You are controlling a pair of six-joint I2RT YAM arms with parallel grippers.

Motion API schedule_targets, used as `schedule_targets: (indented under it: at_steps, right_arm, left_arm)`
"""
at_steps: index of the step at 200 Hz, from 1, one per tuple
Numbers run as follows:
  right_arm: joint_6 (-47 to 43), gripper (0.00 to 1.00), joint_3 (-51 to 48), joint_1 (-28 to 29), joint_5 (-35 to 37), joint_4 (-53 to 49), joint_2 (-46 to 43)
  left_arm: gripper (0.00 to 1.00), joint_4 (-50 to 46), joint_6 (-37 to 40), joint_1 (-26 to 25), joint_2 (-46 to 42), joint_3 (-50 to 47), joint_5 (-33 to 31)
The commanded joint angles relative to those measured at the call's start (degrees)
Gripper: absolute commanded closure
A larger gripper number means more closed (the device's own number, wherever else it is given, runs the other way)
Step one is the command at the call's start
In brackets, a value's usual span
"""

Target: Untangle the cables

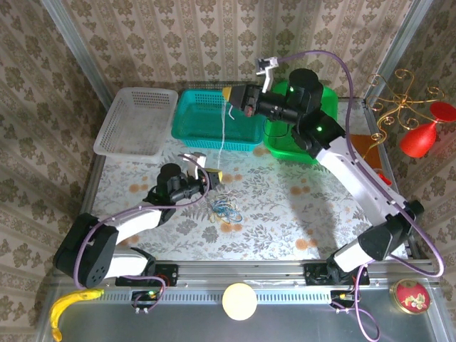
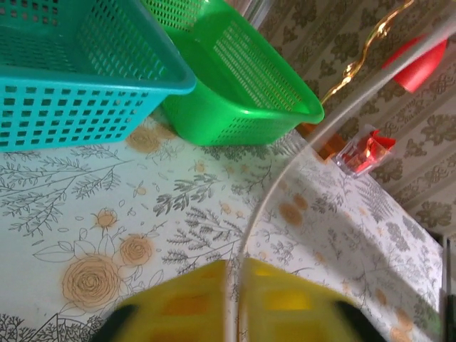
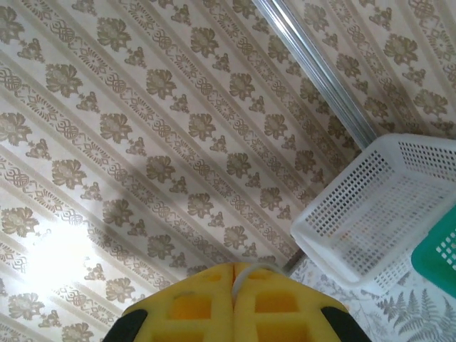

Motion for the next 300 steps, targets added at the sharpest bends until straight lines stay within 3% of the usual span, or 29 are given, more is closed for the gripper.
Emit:
schedule_targets:
  at_steps: [1,9,21,50,84,127,220,233,243,256,300]
  right_arm:
    - [-2.4,1.0,5.9,-0.4,-0.7,-0.3,2.8]
    - [-3.1,1.0,8.0,-0.7,-0.9,-0.8,4.4]
    - [-3.9,1.0,11.5,-1.0,-1.2,-1.8,7.1]
    - [-5.2,1.0,21.7,-2.2,-2.6,-4.3,15.3]
    - [-6.9,1.0,35.2,-3.5,-3.2,-9.3,26.3]
    - [-8.0,1.0,51.1,-4.5,-3.5,-14.5,39.8]
    - [-8.6,1.0,51.6,-4.9,-0.6,-14.8,54.6]
    - [-10.1,0.85,51.6,-4.9,0.6,-17.9,56.5]
    - [-11.7,0.65,51.7,-4.9,2.2,-20.9,57.4]
    - [-14.0,0.48,51.6,-5.0,5.0,-25.1,57.3]
    - [-16.3,0.38,45.7,-5.1,7.3,-27.3,49.2]
  left_arm:
    - [0.52,-3.8,-0.9,-0.1,-2.7,2.6,-2.1]
    - [0.36,-5.4,-0.9,0.0,-4.1,2.9,-3.4]
    - [0.2,-7.3,-0.8,0.2,-6.2,2.8,-5.1]
    - [0.01,-12.9,-1.1,1.1,-12.1,2.4,-8.7]
    - [0.0,-20.3,-2.8,2.6,-20.8,1.0,-15.3]
    - [0.0,-29.4,-4.1,4.9,-29.9,1.1,-18.5]
    - [0.0,-33.1,-5.6,8.8,-30.9,3.2,-17.4]
    - [0.0,-33.1,-6.1,8.9,-30.0,3.6,-17.1]
    - [0.0,-33.2,-6.6,8.8,-29.2,4.0,-16.6]
    - [0.0,-33.7,-7.4,8.9,-28.0,4.8,-16.0]
    - [0.0,-35.4,-9.8,8.9,-25.3,6.6,-14.4]
